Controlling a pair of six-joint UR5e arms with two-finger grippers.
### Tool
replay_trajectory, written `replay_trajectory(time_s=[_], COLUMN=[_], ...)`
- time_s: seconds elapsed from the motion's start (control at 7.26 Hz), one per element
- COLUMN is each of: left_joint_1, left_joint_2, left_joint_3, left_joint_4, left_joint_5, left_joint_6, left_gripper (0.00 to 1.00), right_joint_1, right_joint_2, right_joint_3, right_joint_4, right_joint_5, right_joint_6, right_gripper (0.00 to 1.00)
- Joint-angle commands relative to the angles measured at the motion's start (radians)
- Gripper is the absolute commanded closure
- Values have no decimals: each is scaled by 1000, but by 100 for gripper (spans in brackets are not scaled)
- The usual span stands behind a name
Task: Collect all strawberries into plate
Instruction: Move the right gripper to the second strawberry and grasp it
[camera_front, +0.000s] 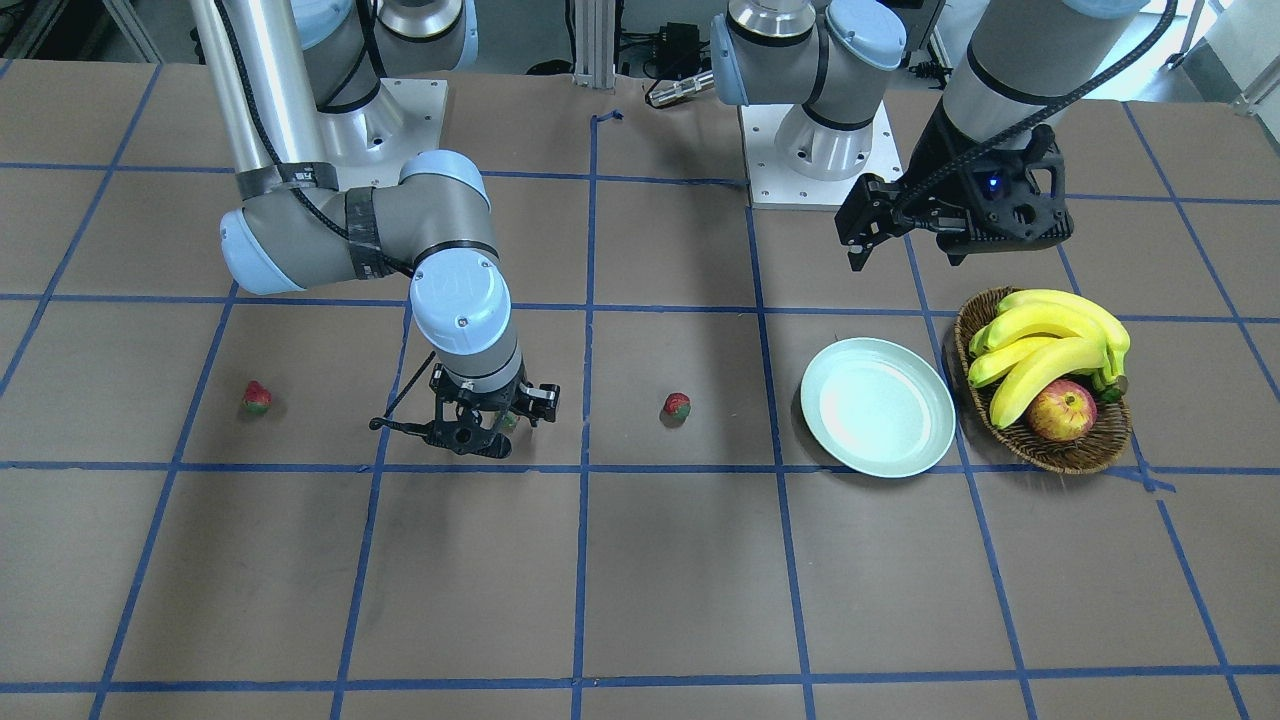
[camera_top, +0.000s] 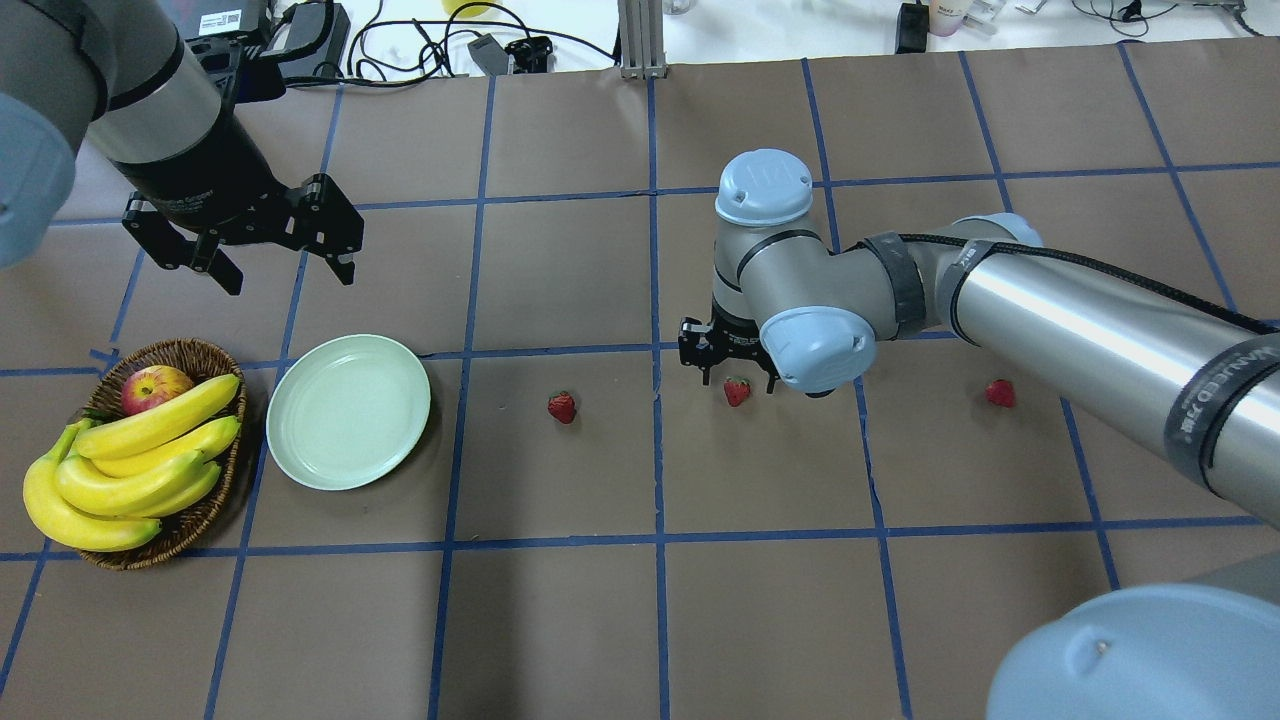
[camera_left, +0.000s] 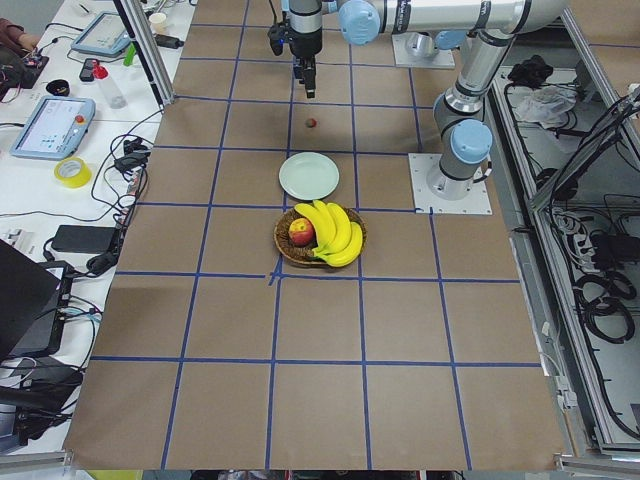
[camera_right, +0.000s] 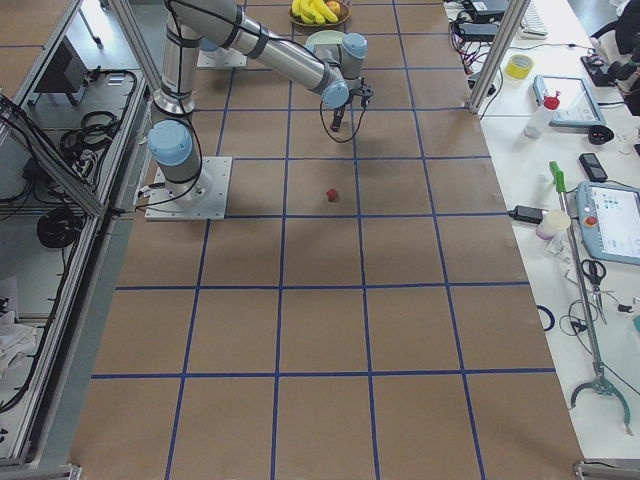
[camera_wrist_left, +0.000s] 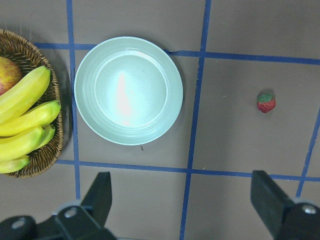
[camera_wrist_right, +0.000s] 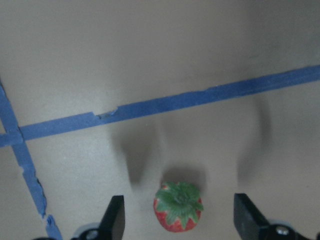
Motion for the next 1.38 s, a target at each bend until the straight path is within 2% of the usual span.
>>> replay_trajectory(time_s=[0.0, 0.28, 0.41, 0.55, 0.69, 0.83, 0.96, 1.1, 1.24], left_joint_1=[0, 0, 0, 0, 0, 0, 0, 0, 0], left_joint_2=[3, -1, 2, 0, 0, -1, 0, 2, 2], left_joint_3=[-1, -1, -3, -3, -3, -4, -4, -3, -3], left_joint_4=[-1, 2, 0, 0, 0, 0, 0, 0, 0], left_joint_5=[0, -1, 0, 0, -1, -2, 0, 0, 0], left_joint_6=[-1, 0, 0, 0, -1, 0, 0, 0, 0], left_gripper=[0, 0, 0, 0, 0, 0, 0, 0, 0], right_joint_1=[0, 0, 0, 1, 10, 26, 58, 114, 131], right_joint_2=[0, 0, -6, -7, -4, 3, 31, 92, 115], right_joint_3=[27, 21, 2, -46, -57, -50, -51, -62, -76], right_joint_4=[-10, -10, -10, 4, -15, -66, -117, -224, -263], right_joint_5=[5, 6, 8, 61, 207, 244, 256, 281, 276], right_joint_6=[-22, -39, -39, -22, 28, 53, 103, 189, 214], right_gripper=[69, 81, 81, 81, 81, 87, 86, 85, 81])
